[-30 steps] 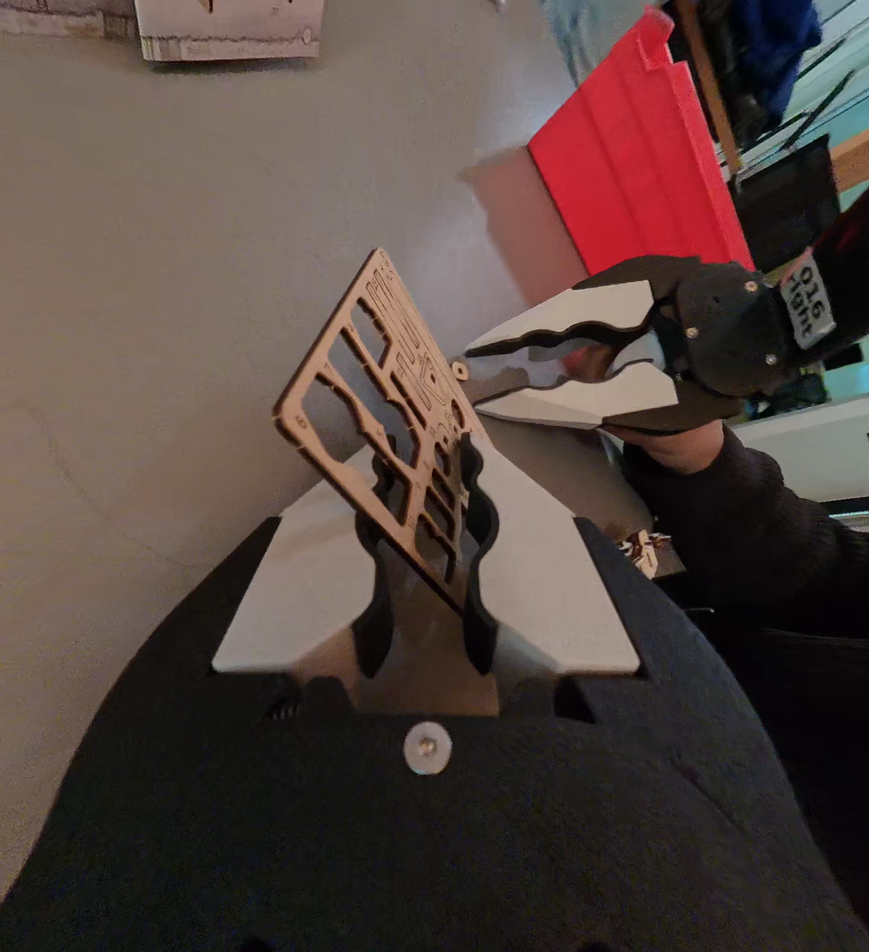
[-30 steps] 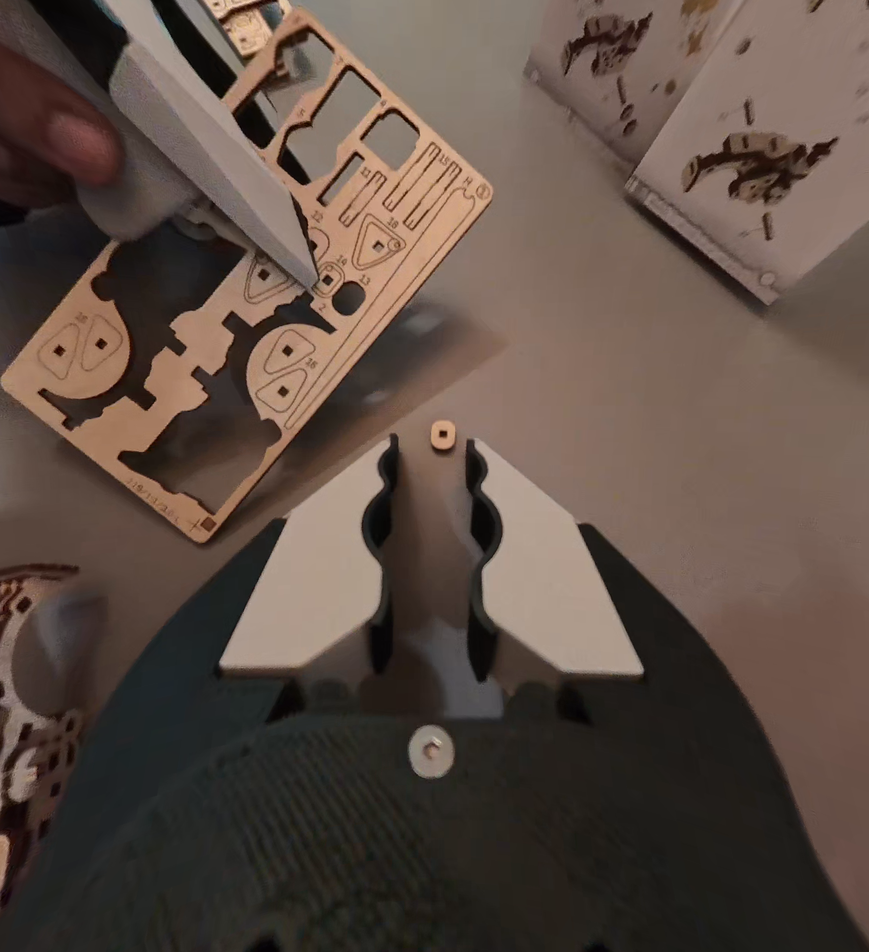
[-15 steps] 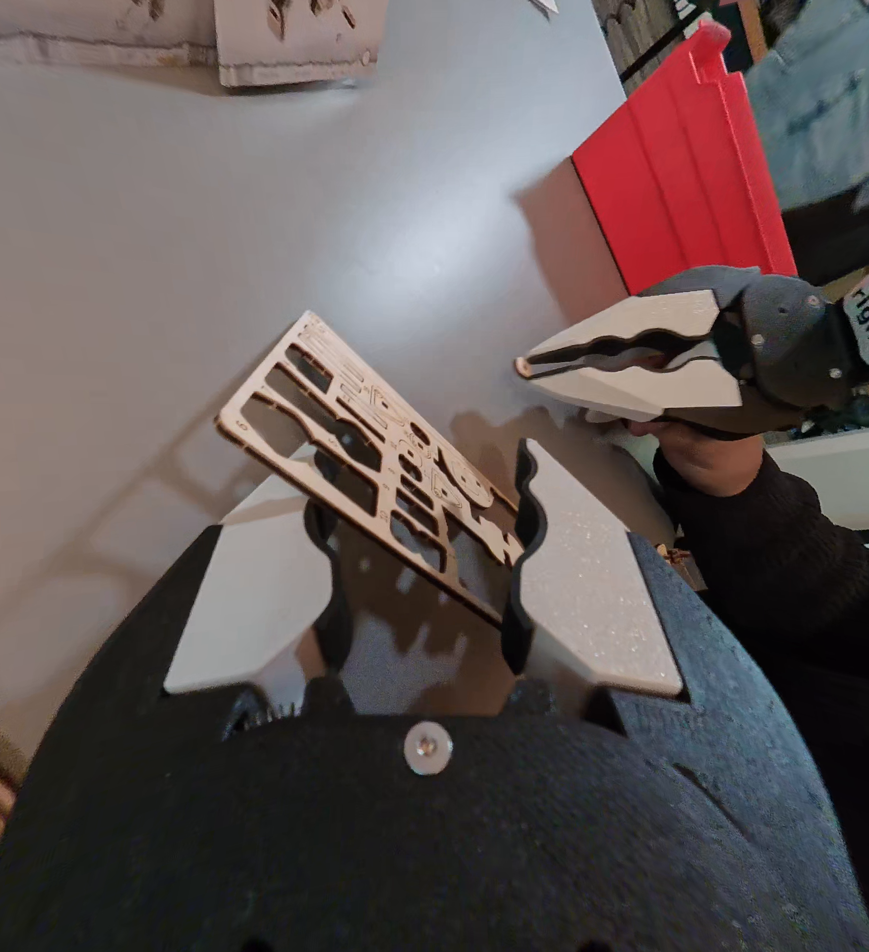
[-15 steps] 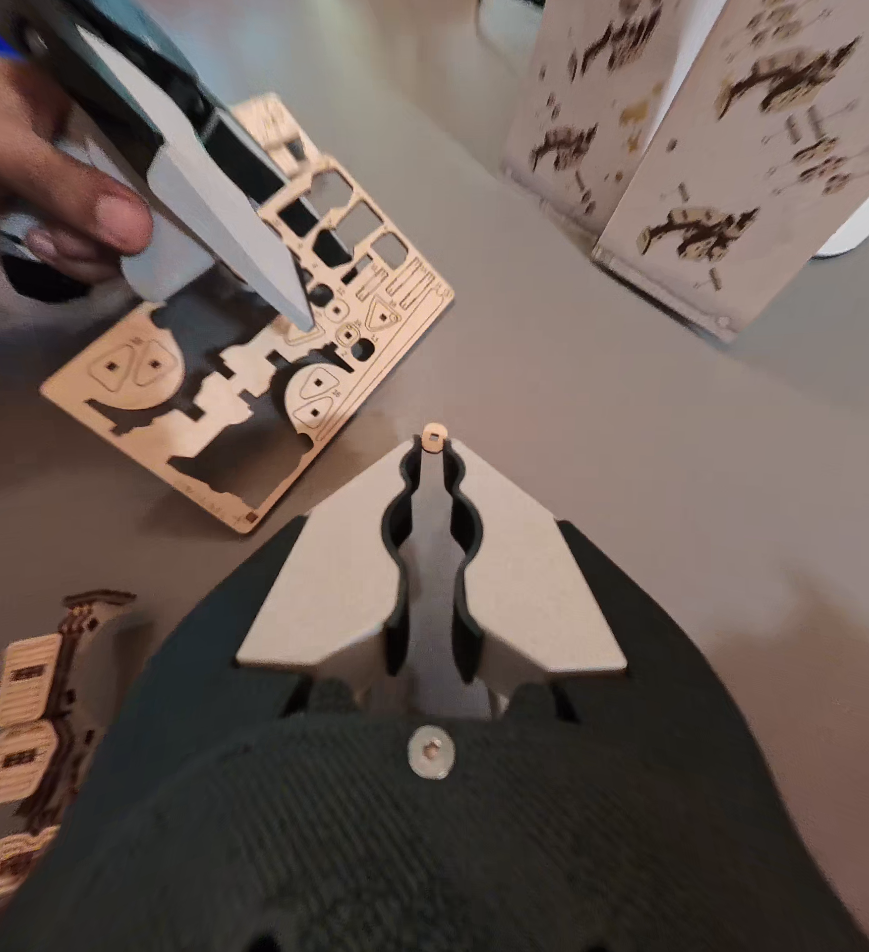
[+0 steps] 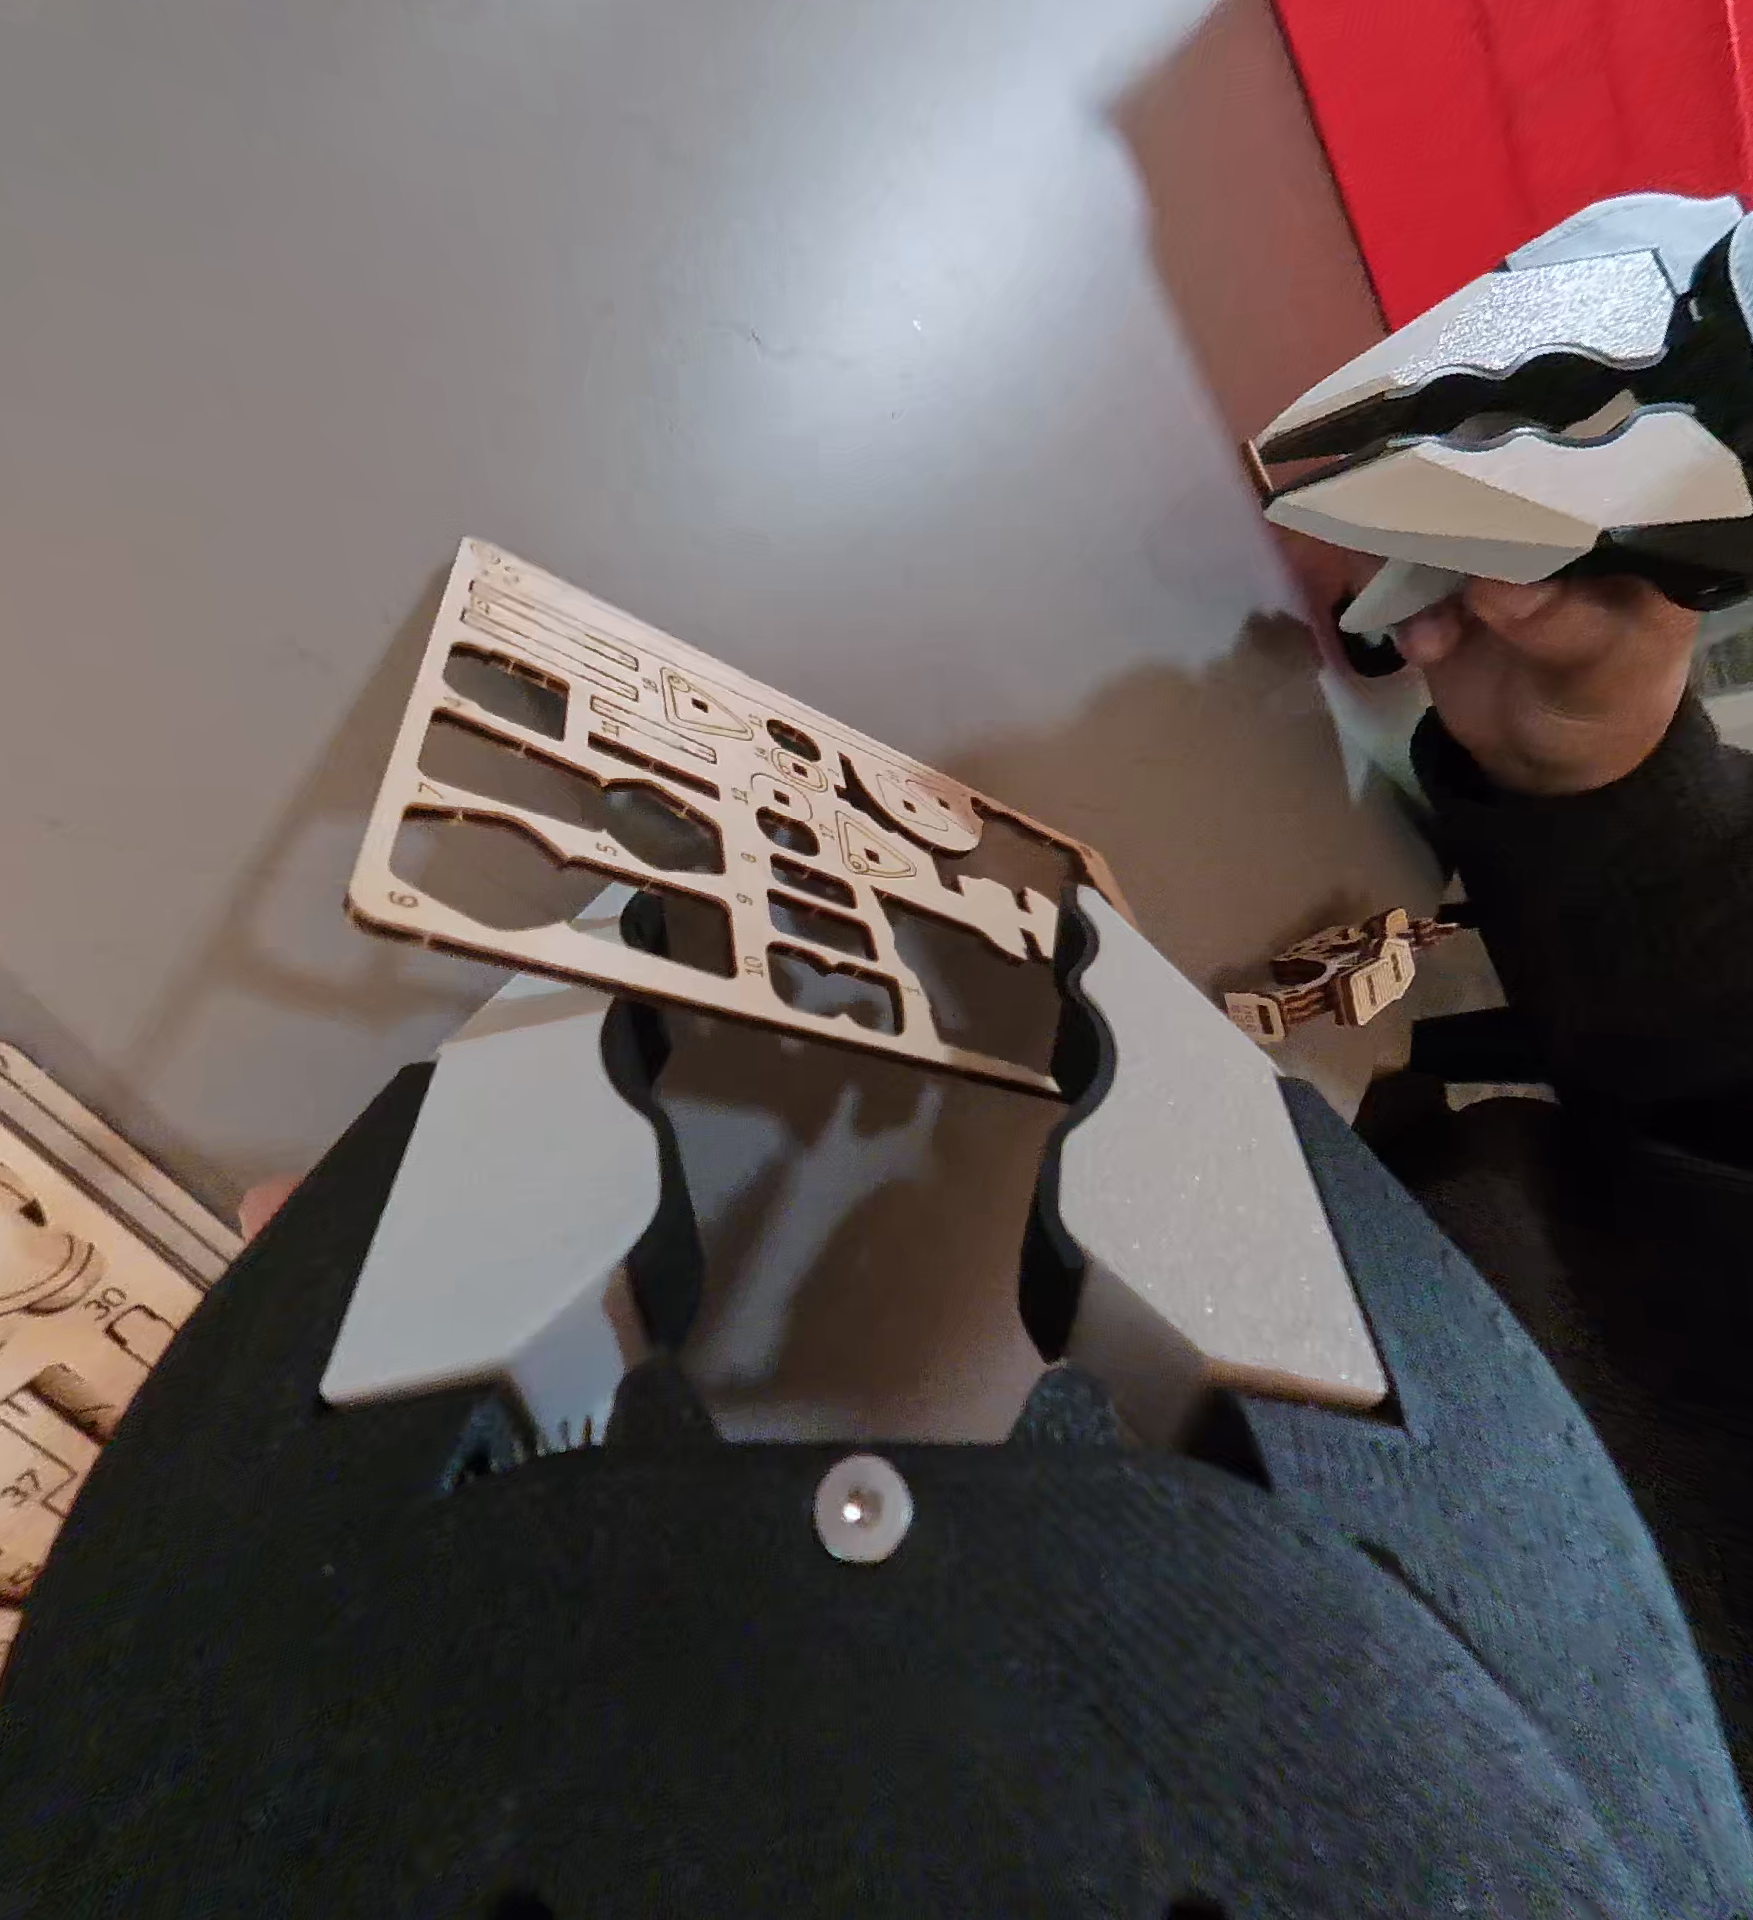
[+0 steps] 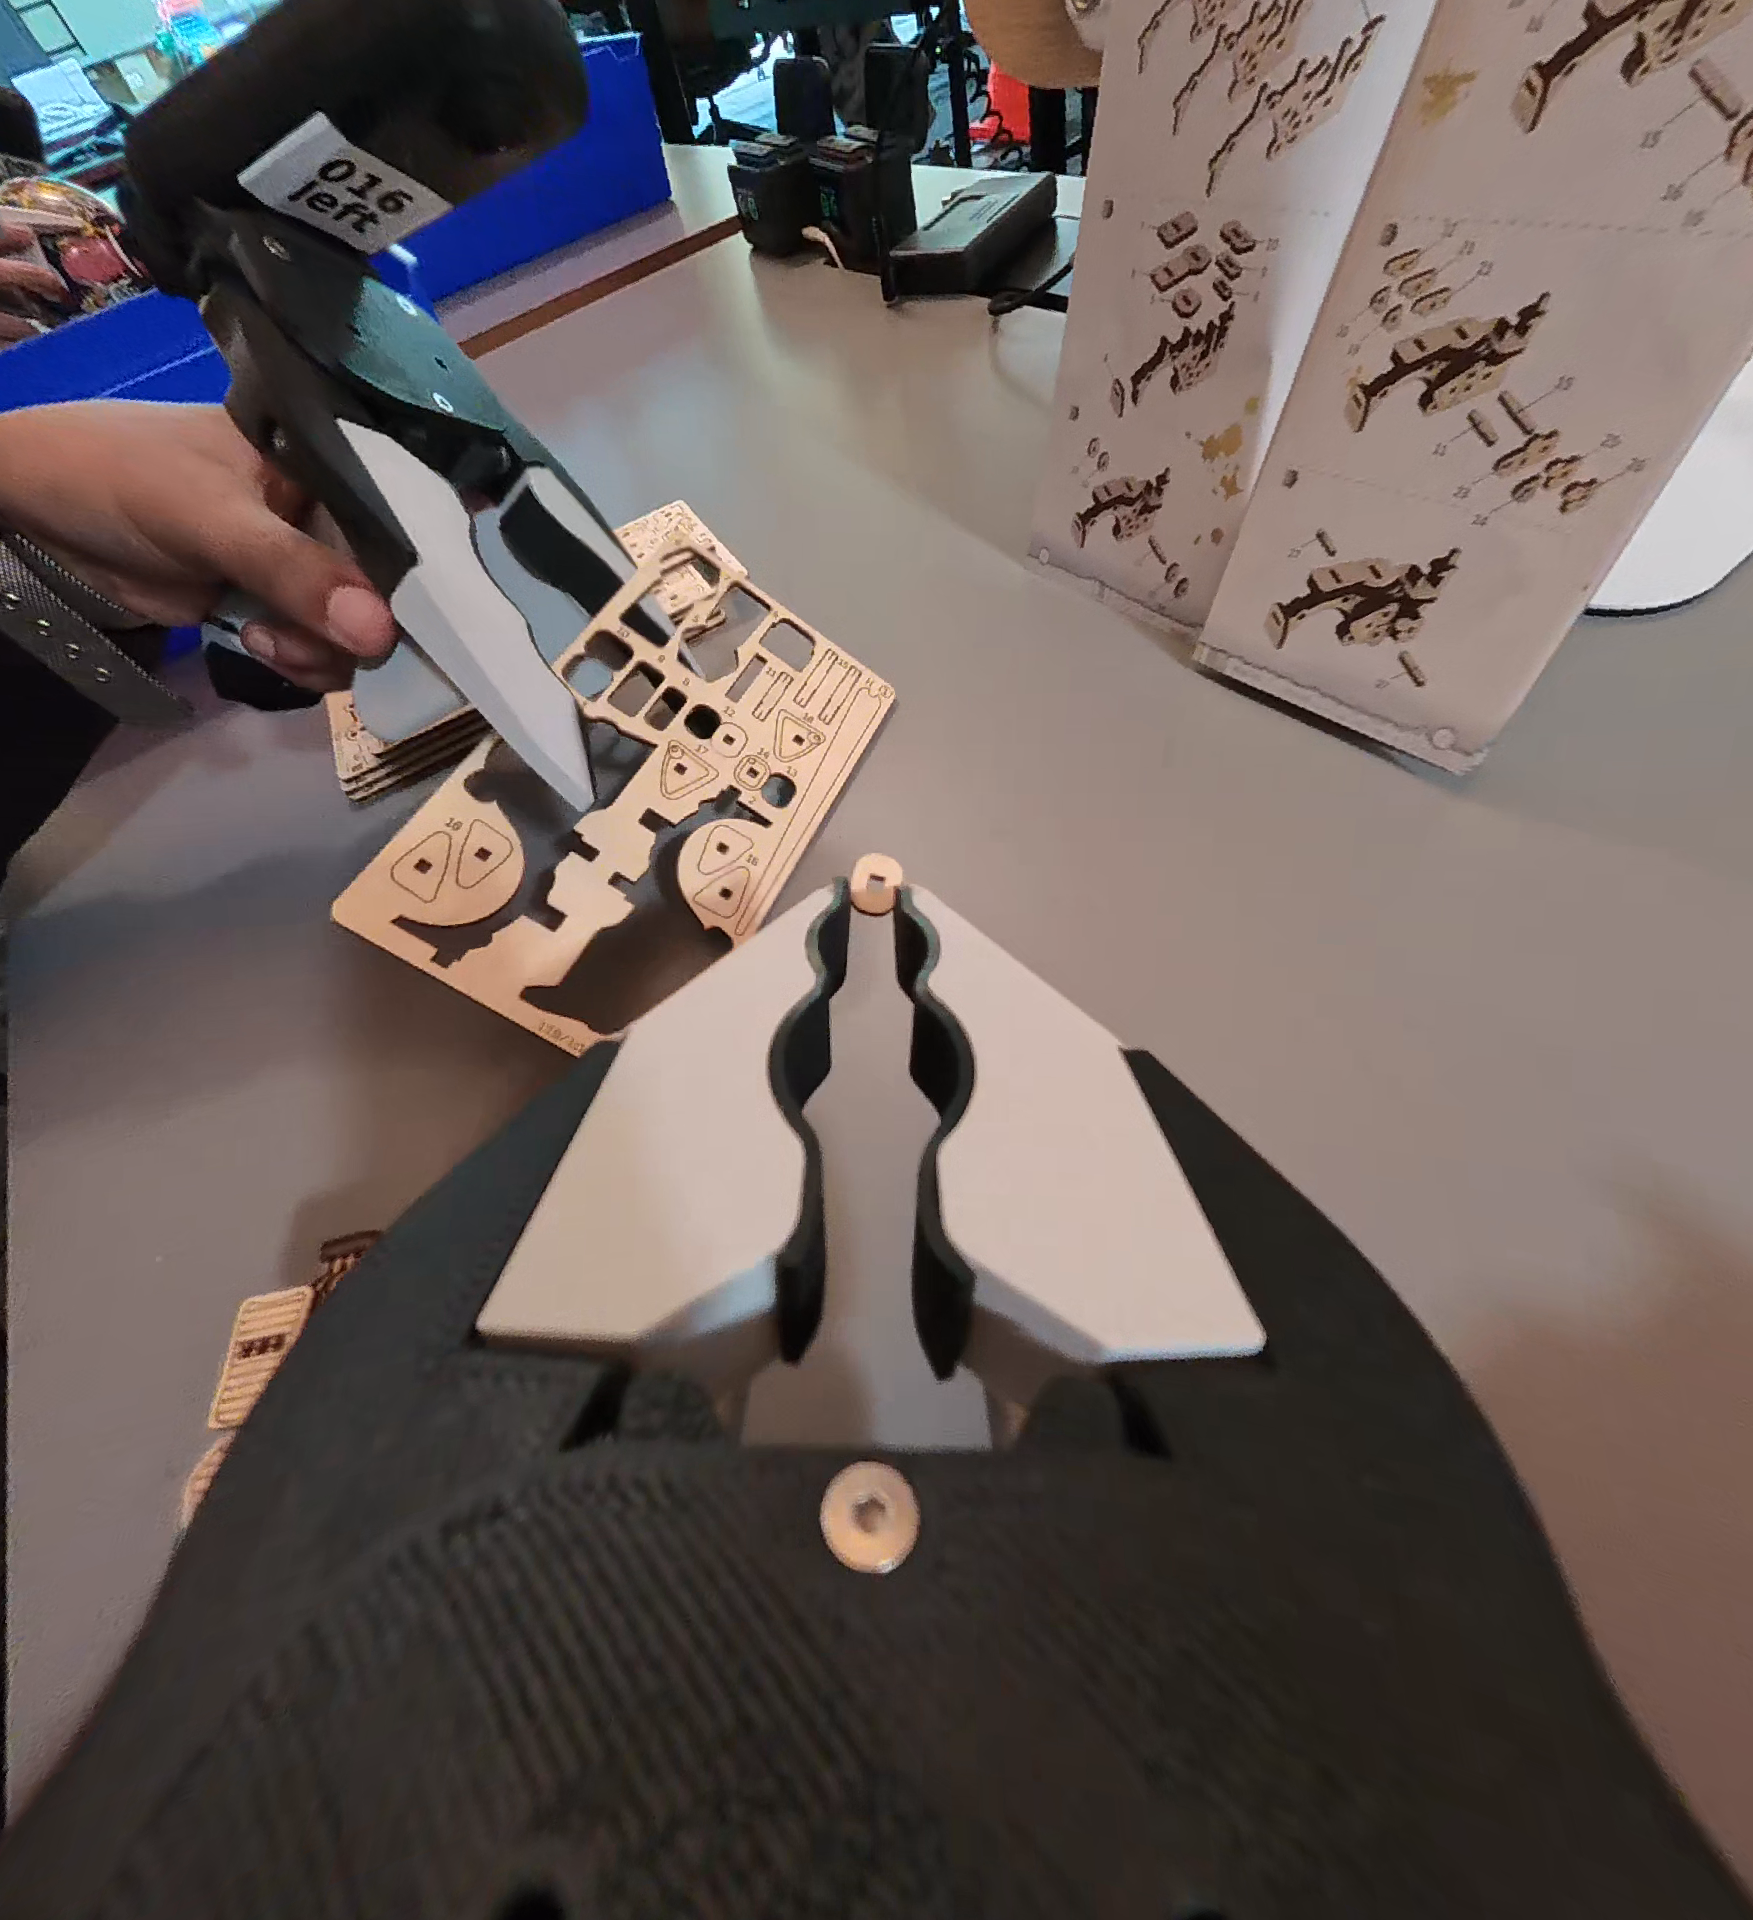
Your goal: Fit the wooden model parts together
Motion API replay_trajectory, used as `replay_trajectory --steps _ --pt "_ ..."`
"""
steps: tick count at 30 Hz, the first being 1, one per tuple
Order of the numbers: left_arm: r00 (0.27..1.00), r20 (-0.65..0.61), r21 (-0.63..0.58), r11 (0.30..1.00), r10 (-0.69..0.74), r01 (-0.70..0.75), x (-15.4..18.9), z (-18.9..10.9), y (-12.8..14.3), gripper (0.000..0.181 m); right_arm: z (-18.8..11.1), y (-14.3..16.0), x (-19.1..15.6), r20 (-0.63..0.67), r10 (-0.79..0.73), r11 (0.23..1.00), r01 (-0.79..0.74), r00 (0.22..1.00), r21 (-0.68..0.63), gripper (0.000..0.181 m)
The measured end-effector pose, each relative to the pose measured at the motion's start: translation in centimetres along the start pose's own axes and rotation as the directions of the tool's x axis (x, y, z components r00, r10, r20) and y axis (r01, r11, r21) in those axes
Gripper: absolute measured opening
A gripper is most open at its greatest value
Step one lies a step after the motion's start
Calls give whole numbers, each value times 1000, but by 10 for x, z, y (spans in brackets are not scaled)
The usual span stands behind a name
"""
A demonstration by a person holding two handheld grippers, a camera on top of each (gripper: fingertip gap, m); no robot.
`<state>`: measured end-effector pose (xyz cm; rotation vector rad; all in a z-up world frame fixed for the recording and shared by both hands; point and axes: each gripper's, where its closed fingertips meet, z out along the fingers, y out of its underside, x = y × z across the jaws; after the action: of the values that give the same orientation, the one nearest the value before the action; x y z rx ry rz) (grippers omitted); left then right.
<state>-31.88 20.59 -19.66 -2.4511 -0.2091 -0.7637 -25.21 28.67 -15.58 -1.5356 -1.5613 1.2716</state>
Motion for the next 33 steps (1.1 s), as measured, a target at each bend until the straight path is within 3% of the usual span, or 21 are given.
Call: replay_trajectory --steps 2,4,7,10,12,14,18,21,27,33 --pt "998 26 -17 999 48 -48 0 -2 1 76 0 -1 -2 5 -6 1000 6 1000 4 7" --pt "968 172 -103 981 181 -165 -14 -6 9 81 0 -2 -4 11 -15 1000 15 1000 10 7" --pt "902 296 -182 945 315 -271 -15 -13 9 88 0 -4 -7 21 -28 999 27 999 17 7" --pt "808 463 -177 931 365 -319 -28 -28 -7 79 0 -5 -9 32 -42 999 41 999 27 7" --pt "804 479 -122 934 352 -336 -25 -34 -17 79 -1 -8 -12 43 -52 998 50 998 42 7" --pt "848 421 18 931 323 -364 -7 -35 -34 79 -3 -13 -16 55 -72 995 68 996 71 7" --pt "956 99 317 902 277 -294 50 -30 -58 73 -7 -20 -10 -89 -225 972 230 970 54 7" --pt "977 -42 323 928 211 -186 55 -17 -53 72 -6 -15 -2 -201 -339 941 335 919 -53 7" --pt "981 -145 320 945 126 -74 50 -2 -48 66 0 -6 -3 -219 -411 911 389 885 -135 7" --pt "981 -142 307 948 133 -84 51 2 -46 63 0 -5 -2 -221 -423 905 399 879 -144 7"
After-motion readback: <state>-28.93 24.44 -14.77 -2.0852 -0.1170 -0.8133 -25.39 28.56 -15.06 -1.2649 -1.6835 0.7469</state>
